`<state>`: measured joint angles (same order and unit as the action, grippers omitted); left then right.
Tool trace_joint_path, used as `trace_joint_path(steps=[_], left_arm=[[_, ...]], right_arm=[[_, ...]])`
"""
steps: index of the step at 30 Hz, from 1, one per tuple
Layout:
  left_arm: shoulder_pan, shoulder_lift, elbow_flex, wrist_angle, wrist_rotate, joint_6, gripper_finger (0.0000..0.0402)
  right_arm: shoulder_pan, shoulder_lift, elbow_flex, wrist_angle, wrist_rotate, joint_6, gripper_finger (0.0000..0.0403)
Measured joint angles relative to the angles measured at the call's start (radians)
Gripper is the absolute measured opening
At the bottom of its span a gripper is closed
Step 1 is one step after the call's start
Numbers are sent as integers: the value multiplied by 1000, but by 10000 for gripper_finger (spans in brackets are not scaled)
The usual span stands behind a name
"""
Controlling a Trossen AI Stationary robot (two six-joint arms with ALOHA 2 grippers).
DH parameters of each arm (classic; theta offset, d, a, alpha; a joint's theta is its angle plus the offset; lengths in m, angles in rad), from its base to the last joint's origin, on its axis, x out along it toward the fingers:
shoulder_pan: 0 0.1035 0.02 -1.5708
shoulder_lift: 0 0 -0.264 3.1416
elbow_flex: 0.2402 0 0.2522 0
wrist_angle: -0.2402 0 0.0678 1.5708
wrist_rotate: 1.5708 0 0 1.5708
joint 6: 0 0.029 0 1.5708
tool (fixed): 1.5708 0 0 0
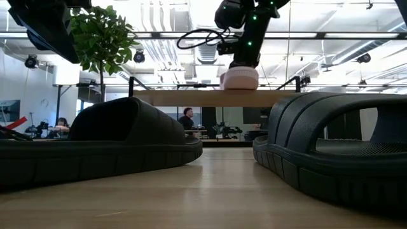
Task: Pick and place slides into the shelf
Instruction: Put the right pink slipper on the shelf
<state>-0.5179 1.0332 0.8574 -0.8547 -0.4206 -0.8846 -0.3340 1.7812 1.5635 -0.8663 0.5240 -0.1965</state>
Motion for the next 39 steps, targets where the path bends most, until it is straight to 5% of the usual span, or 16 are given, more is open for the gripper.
trace_joint_path(steps=[17, 25, 39], left_arm=[[1, 0, 0, 9, 0, 5, 0], [1, 0, 0, 37, 0, 11, 0], [2, 0, 0, 68, 0, 36, 0]], right_arm=[[10, -133, 9, -70, -105, 91, 182], [52, -196, 25, -215, -416, 308, 179], [249, -182, 11, -281, -476, 889, 42]])
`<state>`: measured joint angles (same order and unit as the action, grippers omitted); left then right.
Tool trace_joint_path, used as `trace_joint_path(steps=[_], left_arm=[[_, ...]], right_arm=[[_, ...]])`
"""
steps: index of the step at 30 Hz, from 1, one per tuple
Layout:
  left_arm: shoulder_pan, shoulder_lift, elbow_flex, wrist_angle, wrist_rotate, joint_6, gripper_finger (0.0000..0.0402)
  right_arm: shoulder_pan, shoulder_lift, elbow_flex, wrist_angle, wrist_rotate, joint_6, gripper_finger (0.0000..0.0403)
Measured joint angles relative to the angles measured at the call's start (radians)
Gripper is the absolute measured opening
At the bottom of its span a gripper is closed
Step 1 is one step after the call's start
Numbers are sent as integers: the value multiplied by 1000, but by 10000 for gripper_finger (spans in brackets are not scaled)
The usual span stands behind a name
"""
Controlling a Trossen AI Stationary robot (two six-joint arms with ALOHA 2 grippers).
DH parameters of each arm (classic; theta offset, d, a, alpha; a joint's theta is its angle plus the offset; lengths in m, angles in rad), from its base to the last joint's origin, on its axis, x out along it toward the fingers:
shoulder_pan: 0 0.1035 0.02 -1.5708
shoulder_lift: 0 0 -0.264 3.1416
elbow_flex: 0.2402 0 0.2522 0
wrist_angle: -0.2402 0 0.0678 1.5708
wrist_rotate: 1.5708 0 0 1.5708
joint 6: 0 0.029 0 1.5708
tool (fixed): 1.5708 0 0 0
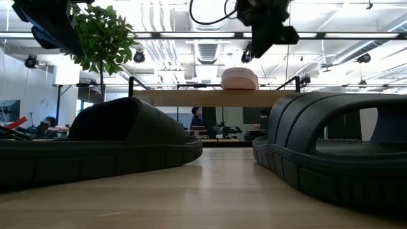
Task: Pick and place slides into the shelf
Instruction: Put the right pink slipper on the shelf
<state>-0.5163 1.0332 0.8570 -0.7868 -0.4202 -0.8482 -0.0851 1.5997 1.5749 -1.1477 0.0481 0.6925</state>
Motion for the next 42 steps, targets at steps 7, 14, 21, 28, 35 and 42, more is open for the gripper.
trace_joint_path(steps=[7, 14, 21, 28, 35, 42], left_arm=[[0, 0, 0, -2, -2, 16, 0], [0, 0, 0, -1, -4, 24, 0], [0, 0, 0, -6, -4, 26, 0], [0, 0, 0, -8, -5, 48, 0], [0, 0, 0, -7, -5, 70, 0], [0, 0, 0, -7, -4, 69, 0]], right_arm=[[116, 31, 0, 59, 122, 253, 9], [158, 116, 0, 163, 176, 361, 9], [162, 137, -6, 99, 303, 389, 9], [131, 133, -7, 22, 381, 390, 9], [106, 133, -8, 12, 499, 390, 9], [106, 104, -8, -21, 362, 334, 9]])
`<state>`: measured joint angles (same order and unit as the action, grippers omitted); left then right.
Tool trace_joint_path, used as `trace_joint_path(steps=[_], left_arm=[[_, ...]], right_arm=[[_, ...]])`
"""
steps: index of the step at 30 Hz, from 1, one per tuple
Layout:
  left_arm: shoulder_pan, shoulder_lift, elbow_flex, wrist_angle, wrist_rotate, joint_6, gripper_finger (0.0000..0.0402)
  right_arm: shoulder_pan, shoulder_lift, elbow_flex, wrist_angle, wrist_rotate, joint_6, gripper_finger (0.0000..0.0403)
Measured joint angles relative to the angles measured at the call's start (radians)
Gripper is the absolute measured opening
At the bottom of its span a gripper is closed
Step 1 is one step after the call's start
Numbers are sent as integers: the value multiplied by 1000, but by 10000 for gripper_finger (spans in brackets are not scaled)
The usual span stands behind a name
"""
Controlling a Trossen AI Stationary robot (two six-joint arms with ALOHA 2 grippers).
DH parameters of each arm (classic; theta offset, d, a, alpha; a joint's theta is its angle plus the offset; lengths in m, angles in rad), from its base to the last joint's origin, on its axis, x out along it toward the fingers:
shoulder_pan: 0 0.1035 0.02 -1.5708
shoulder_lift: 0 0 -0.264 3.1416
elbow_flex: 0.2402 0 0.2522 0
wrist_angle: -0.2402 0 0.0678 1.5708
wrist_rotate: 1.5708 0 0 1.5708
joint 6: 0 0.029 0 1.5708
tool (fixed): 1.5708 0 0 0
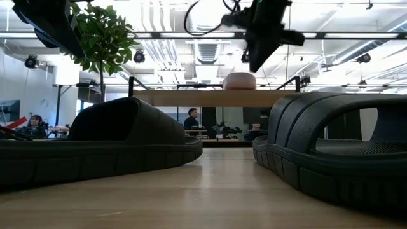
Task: Pick and place slides into the shelf
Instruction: Put the right pink slipper on the shelf
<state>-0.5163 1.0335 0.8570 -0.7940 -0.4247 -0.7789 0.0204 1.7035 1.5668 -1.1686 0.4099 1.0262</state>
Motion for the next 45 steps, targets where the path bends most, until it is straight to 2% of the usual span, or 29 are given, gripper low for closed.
trace_joint_path(steps=[3, 7, 9, 15, 19, 22, 28, 34, 41, 45], left_arm=[[0, 0, 0, 1, 0, 0, 0], [0, 0, 0, 8, 0, -3, 0], [3, 0, 0, 12, 4, -14, 0], [48, -1, 0, 45, 73, -27, 0], [83, -6, 0, 84, 100, -25, 0], [99, -16, 0, 97, 110, -26, 0], [104, -45, 0, 114, 110, -26, 0], [105, -64, 0, 113, 107, -26, 0], [105, -65, 0, 109, 99, -27, 0], [105, -64, 0, 103, 97, -26, 0]], right_arm=[[24, -30, 0, -106, -47, -6, 9], [29, -105, 0, -373, 54, 117, 9], [-22, -152, -3, -407, 40, 115, 9], [-243, -240, -28, -295, -76, -100, 9], [-385, -202, -33, -234, -122, -254, 9], [-450, -169, -32, -163, -152, -337, 9], [-509, -84, -13, -10, -159, -439, 9], [-556, 4, 8, 36, -148, -493, 9], [-570, 11, 12, 189, -173, -508, 8], [-569, 9, 25, 216, -199, -507, 9]])
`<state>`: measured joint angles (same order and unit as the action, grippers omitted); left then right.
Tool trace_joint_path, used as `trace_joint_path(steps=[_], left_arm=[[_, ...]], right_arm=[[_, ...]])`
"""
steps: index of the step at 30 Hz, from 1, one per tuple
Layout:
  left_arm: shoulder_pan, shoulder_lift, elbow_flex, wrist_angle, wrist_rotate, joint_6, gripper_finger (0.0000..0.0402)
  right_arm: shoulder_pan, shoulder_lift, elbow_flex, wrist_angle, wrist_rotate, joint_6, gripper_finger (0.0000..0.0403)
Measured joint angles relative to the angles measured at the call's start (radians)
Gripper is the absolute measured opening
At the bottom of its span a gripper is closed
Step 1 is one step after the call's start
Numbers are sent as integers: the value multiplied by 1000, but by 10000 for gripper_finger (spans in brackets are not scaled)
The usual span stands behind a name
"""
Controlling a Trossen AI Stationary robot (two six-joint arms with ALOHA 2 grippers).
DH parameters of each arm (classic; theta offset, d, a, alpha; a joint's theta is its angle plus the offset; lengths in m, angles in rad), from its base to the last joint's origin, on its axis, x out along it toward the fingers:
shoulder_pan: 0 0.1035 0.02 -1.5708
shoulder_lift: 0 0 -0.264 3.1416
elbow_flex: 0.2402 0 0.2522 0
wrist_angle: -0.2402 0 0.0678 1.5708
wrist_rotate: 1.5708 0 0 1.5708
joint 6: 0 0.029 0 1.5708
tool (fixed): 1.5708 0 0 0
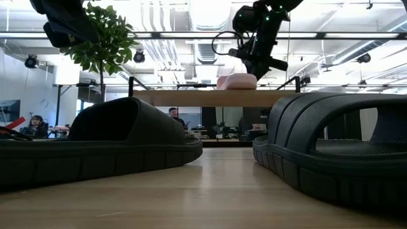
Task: Pick and place slides into the shelf
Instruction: Put the right pink slipper on the shelf, then put the pink slipper on the shelf
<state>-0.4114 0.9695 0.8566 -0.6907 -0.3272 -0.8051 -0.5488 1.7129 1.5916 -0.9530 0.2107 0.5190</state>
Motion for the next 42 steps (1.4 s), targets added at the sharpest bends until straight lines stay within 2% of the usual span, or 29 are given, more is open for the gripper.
trace_joint_path(steps=[3, 7, 13, 15, 18, 21, 25, 28, 30, 35, 37, 39, 42], left_arm=[[0, 0, 0, -1, -2, 0, 0], [0, 0, 0, -2, -3, 0, 0], [0, 0, 0, -5, 5, 16, 0], [0, 0, 0, 25, 73, 83, 0], [8, 1, 0, 97, 238, 192, 0], [33, 11, 0, 130, 357, 224, 0], [38, 10, 1, 51, 444, 210, 0], [1, 12, 36, -93, 502, 130, 0], [-62, 20, 85, -165, 472, 107, 0], [-264, 112, 244, -388, 162, 103, 0], [-332, 186, 312, -518, 84, 67, 0], [-385, 269, 365, -646, 65, 4, 0], [-455, 387, 430, -782, 89, -90, 0]], right_arm=[[0, 1, 2, -22, 15, 0, 9], [0, -19, 2, -107, 123, 0, 9], [40, -131, 0, -213, 152, -71, 9], [76, -176, -1, -220, 103, -105, 9], [129, -235, -1, -219, -54, -157, 9], [195, -287, -8, -219, -168, -172, 9], [315, -348, -22, -240, -153, -123, 9], [428, -388, -29, -325, -49, -42, 9], [511, -416, -40, -386, 58, 37, 9], [712, -458, -96, -443, 251, 216, 16], [772, -464, -125, -442, 294, 273, 29], [814, -461, -153, -442, 324, 312, 48], [854, -448, -193, -440, 344, 351, 83]])
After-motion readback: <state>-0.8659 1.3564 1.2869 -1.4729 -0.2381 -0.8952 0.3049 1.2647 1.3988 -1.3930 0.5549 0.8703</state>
